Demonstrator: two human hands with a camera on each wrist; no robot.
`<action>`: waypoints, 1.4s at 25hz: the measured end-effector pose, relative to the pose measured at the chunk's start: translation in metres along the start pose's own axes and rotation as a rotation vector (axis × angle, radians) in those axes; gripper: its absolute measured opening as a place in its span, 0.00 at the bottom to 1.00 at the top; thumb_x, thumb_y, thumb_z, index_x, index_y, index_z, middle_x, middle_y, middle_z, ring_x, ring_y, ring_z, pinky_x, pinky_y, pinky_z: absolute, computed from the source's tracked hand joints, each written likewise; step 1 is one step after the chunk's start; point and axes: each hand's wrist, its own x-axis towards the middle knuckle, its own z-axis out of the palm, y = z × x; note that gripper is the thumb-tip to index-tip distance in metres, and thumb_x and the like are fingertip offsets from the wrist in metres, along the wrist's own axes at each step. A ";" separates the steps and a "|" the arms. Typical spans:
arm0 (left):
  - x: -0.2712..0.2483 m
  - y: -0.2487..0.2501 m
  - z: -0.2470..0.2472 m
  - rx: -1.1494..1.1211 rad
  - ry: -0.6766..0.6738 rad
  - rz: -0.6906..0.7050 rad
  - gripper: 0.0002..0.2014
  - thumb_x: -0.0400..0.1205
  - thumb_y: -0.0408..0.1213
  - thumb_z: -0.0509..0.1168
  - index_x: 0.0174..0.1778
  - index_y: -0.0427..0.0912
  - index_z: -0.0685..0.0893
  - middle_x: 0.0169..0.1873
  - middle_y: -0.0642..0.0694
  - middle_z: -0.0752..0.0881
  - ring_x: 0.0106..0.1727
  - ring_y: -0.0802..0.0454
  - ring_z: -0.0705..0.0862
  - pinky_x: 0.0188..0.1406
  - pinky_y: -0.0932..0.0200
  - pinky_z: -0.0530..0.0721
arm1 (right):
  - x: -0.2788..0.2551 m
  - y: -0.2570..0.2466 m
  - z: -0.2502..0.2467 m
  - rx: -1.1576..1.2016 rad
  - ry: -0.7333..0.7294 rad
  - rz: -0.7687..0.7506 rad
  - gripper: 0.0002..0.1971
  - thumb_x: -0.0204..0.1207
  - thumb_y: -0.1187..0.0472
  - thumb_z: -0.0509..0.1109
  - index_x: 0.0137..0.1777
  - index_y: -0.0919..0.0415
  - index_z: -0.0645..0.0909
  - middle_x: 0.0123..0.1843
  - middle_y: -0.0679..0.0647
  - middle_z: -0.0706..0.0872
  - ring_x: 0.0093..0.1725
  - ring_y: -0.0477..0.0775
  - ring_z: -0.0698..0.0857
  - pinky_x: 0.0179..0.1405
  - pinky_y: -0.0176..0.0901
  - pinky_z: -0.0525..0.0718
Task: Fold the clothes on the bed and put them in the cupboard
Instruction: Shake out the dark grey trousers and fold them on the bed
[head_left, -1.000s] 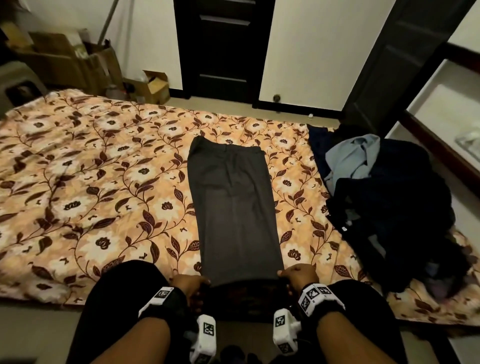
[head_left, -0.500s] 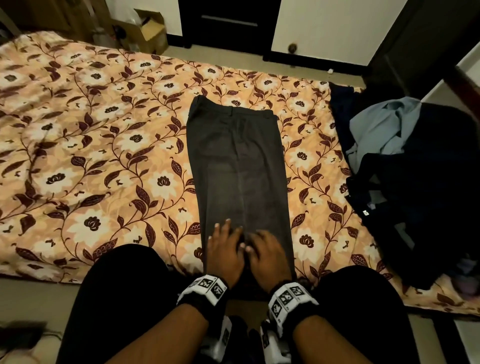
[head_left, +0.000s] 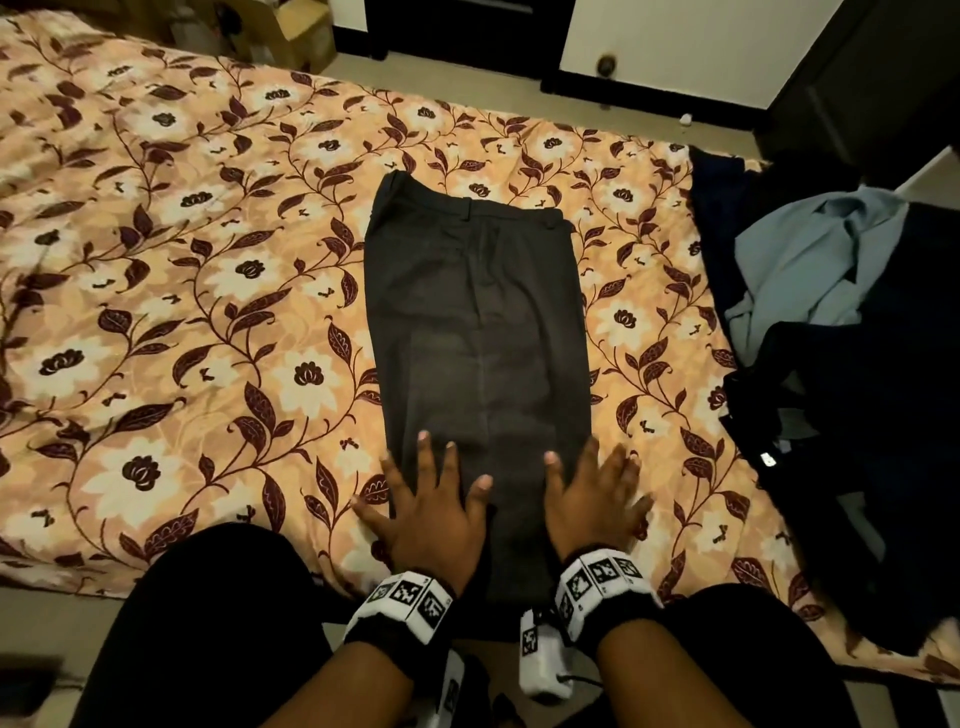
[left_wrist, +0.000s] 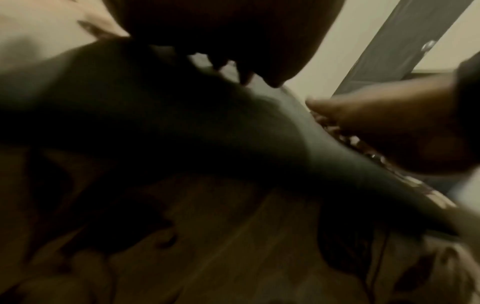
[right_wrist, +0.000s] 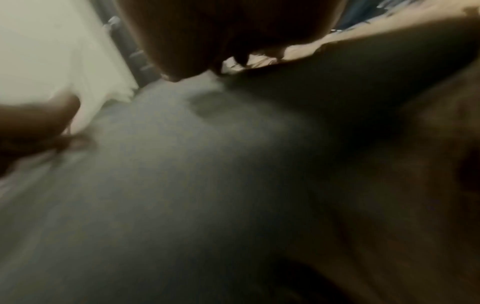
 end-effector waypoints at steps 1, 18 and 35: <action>0.011 0.010 -0.012 -0.003 0.035 0.035 0.32 0.82 0.65 0.31 0.84 0.64 0.44 0.85 0.59 0.37 0.84 0.42 0.31 0.71 0.20 0.33 | 0.010 -0.009 -0.003 0.022 0.045 -0.100 0.33 0.81 0.37 0.40 0.85 0.48 0.47 0.86 0.54 0.44 0.85 0.62 0.43 0.80 0.67 0.41; 0.117 0.001 -0.044 0.092 0.000 0.300 0.32 0.81 0.67 0.35 0.83 0.67 0.44 0.84 0.61 0.44 0.86 0.46 0.39 0.74 0.23 0.28 | 0.108 -0.040 -0.024 -0.157 -0.251 -0.452 0.45 0.65 0.18 0.36 0.83 0.36 0.44 0.86 0.45 0.39 0.84 0.61 0.38 0.78 0.70 0.40; -0.059 -0.054 -0.050 -1.291 -0.189 -0.435 0.11 0.83 0.39 0.67 0.53 0.32 0.84 0.53 0.34 0.88 0.53 0.35 0.85 0.55 0.40 0.87 | -0.071 0.050 -0.061 0.752 -0.359 0.146 0.08 0.79 0.62 0.69 0.54 0.65 0.81 0.51 0.61 0.87 0.48 0.60 0.86 0.49 0.48 0.83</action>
